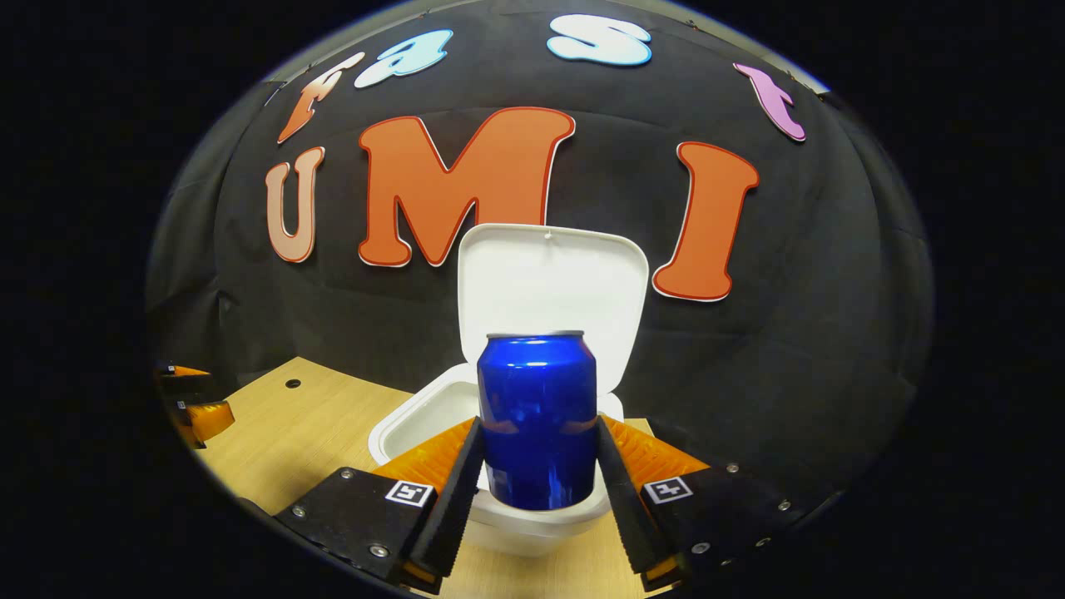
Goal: Press the lid of the desktop garbage bin to open it, pick up the crumpled paper on the desktop and throw it into the bin, then pick up the pop can on the desktop and drop it into the bin, and finally close the garbage bin lid.
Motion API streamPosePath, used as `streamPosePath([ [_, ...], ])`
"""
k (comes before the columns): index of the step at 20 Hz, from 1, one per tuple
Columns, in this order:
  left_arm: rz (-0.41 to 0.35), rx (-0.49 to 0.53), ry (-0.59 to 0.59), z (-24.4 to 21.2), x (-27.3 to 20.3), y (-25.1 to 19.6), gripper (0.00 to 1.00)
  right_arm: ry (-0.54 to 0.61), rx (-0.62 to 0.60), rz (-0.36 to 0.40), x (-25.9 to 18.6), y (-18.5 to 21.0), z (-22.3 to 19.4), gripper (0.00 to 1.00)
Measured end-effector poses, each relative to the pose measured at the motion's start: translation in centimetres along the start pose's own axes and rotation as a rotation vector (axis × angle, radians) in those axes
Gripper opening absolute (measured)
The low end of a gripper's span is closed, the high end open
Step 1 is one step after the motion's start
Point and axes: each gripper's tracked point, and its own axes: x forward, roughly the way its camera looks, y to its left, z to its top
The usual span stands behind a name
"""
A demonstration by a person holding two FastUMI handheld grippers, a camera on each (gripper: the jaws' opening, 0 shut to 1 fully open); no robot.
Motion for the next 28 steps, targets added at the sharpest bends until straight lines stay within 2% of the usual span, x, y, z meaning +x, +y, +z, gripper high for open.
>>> streamPosePath([
  [7, 0.036, 0.002, 0.026, -1.3, -0.7, 0.8, 0.97, 0.026, 0.013, 0.01, 1.6, 0.7, -1.9, 0.77],
  [17, 0.018, 0.023, 0.031, -1.8, -0.6, -0.5, 0.97, 0.04, 0.065, -0.017, 2.5, -0.7, -3.2, 0.79],
  [19, 0.018, 0.025, 0.031, -1.7, -0.7, -0.5, 0.98, 0.059, 0.081, -0.017, 2.7, -0.7, -3.7, 0.78],
  [20, 0.02, 0.024, 0.031, -1.7, -0.6, -0.5, 0.98, 0.062, 0.084, -0.017, 2.7, -0.8, -3.9, 0.74],
  [21, 0.022, 0.023, 0.033, -1.8, -0.6, -0.4, 0.98, 0.069, 0.085, -0.018, 2.8, -0.7, -4.3, 0.78],
  [25, 0.031, 0.015, 0.039, -2.0, -0.7, 0.0, 0.98, 0.077, 0.072, -0.017, 2.7, -0.7, -5.0, 0.8],
  [26, 0.031, 0.012, 0.042, -2.1, -0.6, 0.0, 0.98, 0.078, 0.075, -0.013, 2.6, -0.6, -4.9, 0.79],
  [27, 0.03, 0.011, 0.043, -2.1, -0.6, -0.1, 0.98, 0.076, 0.077, -0.013, 2.7, -0.6, -4.9, 0.75],
  [28, 0.028, 0.011, 0.044, -2.1, -0.6, -0.2, 0.98, 0.075, 0.075, -0.013, 2.7, -0.7, -5.0, 0.8],
])
